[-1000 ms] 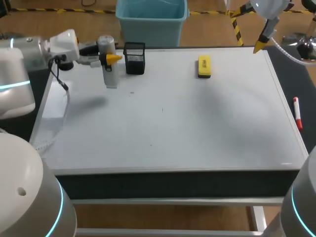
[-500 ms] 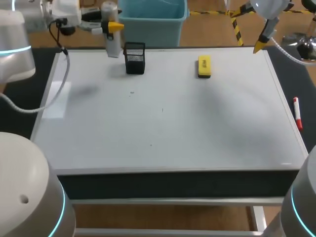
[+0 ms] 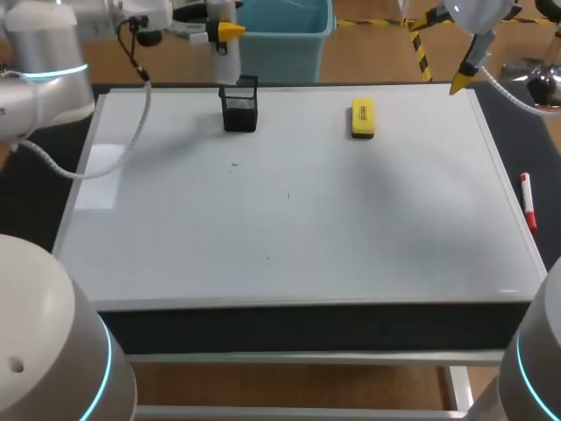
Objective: Pick up the inspection probe, press it on each red-marked spot on the whiteboard one by one, put down the probe, pick up the eraser, and wipe off all the red marks.
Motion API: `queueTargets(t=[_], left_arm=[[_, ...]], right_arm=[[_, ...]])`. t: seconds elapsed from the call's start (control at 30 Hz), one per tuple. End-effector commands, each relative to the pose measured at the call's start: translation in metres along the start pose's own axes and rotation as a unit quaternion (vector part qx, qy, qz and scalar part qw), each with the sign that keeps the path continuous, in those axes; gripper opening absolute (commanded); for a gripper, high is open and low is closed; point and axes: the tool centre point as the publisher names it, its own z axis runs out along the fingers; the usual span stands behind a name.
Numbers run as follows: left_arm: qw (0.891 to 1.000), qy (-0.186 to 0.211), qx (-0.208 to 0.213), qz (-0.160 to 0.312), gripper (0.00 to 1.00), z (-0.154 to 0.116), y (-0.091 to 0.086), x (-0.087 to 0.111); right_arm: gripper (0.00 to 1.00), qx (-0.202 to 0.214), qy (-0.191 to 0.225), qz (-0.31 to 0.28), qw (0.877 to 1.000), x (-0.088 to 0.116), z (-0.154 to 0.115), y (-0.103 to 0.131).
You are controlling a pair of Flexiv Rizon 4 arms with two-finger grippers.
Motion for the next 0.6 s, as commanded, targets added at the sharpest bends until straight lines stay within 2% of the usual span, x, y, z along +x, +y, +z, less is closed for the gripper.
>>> queueTargets(t=[0.03,0.6], left_arm=[[0.999,0.034,0.004,-0.002,0.0,0.01,0.008,-0.011],[1.0,0.021,0.009,-0.004,0.0,0.015,0.036,-0.023]], right_arm=[[1.0,0.001,0.002,-0.001,1.0,0.0,-0.001,0.0],[1.0,0.001,0.002,-0.001,1.0,0.0,-0.001,0.0]])
